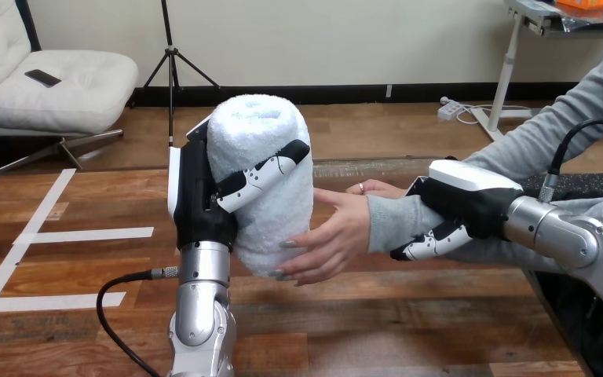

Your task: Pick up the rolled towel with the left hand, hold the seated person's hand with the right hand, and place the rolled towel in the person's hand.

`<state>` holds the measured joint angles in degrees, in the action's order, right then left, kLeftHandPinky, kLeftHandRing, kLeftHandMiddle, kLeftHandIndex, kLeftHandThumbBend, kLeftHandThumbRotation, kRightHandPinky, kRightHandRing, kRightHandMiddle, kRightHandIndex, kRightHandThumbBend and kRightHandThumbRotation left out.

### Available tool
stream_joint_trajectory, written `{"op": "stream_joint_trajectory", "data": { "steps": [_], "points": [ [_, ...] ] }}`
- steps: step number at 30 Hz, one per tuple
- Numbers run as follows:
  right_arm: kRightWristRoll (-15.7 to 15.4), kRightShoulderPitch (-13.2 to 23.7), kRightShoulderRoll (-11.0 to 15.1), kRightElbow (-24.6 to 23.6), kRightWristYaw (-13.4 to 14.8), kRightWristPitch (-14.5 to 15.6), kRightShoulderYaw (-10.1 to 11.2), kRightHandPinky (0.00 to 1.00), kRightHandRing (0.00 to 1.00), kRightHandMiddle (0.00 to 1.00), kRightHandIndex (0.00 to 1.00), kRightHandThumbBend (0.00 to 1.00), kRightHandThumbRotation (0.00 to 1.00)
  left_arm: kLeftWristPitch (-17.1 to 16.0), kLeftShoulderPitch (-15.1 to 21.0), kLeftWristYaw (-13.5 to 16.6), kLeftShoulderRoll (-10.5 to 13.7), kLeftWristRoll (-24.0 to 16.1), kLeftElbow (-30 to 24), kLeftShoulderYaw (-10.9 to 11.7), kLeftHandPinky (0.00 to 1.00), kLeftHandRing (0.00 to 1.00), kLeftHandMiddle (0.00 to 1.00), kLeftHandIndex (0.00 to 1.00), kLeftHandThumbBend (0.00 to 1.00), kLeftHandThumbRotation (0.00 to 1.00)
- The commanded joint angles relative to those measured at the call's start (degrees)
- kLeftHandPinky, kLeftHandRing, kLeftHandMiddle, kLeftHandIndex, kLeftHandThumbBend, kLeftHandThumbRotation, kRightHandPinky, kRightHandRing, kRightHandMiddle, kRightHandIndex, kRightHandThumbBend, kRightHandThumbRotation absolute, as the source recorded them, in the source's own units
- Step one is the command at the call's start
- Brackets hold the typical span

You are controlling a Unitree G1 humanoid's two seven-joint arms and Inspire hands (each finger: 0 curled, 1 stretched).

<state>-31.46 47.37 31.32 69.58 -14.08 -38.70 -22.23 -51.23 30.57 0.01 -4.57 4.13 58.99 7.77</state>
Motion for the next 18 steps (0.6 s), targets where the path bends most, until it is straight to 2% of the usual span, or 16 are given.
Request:
{"op": "stream_joint_trajectory", "data": {
  "steps": [1,18],
  "points": [
    [1.9,6.01,-3.27,-3.84,-0.25,-1.26,1.14,0.23,0.26,0.31,0.33,0.58,0.35,-1.2,6.72,0.03,-0.67,0.12,-0.62,0.06,0.3,0.33,0.38,0.4,0.65,0.0],
    [1.69,6.08,-3.64,-4.08,-0.09,-1.52,1.02,0.22,0.25,0.29,0.31,0.58,0.35,-2.37,8.44,-0.33,-1.91,0.58,0.69,0.13,0.29,0.33,0.38,0.4,0.66,0.0]
  ]
}}
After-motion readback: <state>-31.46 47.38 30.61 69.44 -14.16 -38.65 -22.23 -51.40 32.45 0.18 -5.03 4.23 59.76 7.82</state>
